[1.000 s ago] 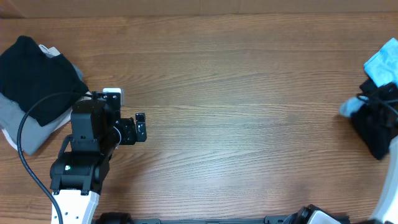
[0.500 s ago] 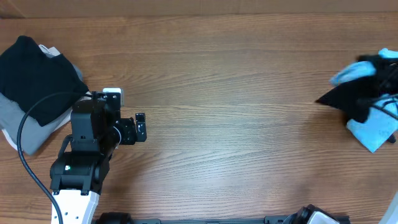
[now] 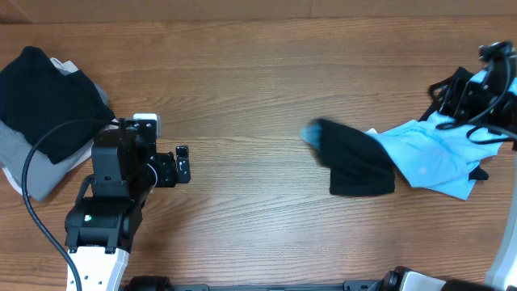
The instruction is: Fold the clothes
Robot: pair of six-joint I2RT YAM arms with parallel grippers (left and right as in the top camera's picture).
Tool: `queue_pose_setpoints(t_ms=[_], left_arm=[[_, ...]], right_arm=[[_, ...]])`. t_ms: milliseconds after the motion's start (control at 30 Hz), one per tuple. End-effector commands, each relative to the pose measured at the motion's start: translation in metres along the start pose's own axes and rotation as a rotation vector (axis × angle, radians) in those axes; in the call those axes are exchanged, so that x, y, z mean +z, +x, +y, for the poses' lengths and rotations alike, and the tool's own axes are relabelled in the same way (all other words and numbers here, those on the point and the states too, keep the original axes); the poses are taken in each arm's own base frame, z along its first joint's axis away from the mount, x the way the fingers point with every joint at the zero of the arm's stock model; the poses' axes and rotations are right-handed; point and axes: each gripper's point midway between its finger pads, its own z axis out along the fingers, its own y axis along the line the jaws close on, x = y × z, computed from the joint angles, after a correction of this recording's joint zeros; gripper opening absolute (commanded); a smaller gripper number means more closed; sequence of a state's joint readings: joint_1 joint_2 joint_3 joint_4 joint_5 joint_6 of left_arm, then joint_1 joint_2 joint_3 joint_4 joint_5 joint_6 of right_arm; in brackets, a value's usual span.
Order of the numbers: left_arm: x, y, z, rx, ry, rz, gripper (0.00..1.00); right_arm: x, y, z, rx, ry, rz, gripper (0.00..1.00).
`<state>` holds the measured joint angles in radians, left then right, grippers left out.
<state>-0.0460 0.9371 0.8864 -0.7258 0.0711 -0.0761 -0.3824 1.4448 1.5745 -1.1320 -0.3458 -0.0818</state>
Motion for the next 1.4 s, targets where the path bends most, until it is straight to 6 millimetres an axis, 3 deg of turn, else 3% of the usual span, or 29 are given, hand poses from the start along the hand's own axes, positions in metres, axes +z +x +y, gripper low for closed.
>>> queue_pose_setpoints(t_ms=[0, 100, 233, 367, 533, 767, 1000, 1367], left_arm=[[-0.006, -0.011, -0.005, -0.004, 0.016, -0.031, 1.0], [-0.006, -0.011, -0.005, -0.004, 0.016, -0.031, 1.0], [-0.006, -0.011, -0.005, -0.003, 0.015, -0.03, 1.0], [-0.006, -0.011, -0.005, -0.003, 0.016, -0.03, 1.0], [-0.006, -0.012, -0.005, -0.003, 0.015, -0.032, 1.0], [-0.006, -0.012, -0.005, -0.003, 0.015, -0.032, 1.0], [-0.005, -0.011, -0.005, -0.003, 0.015, -0.028, 1.0], [0.01, -0.004, -0.003, -0.007, 0.011, 0.028, 1.0]], right_arm=[[0.022, -0.008, -0.065, 0.199, 0.305, 0.002, 0.69], [0.059, -0.001, -0.081, 0.205, 0.321, 0.078, 0.72], [0.113, 0.03, -0.135, 0.222, 0.499, 0.24, 0.76], [0.142, 0.064, -0.166, 0.243, 0.541, 0.376, 0.79], [0.149, 0.093, -0.178, 0.294, 0.534, 0.485, 0.79], [0.144, 0.112, -0.164, 0.352, 0.445, 0.569, 0.72], [0.131, 0.134, -0.148, 0.397, 0.404, 0.683, 0.86], [0.122, 0.142, -0.135, 0.426, 0.359, 0.744, 0.9]])
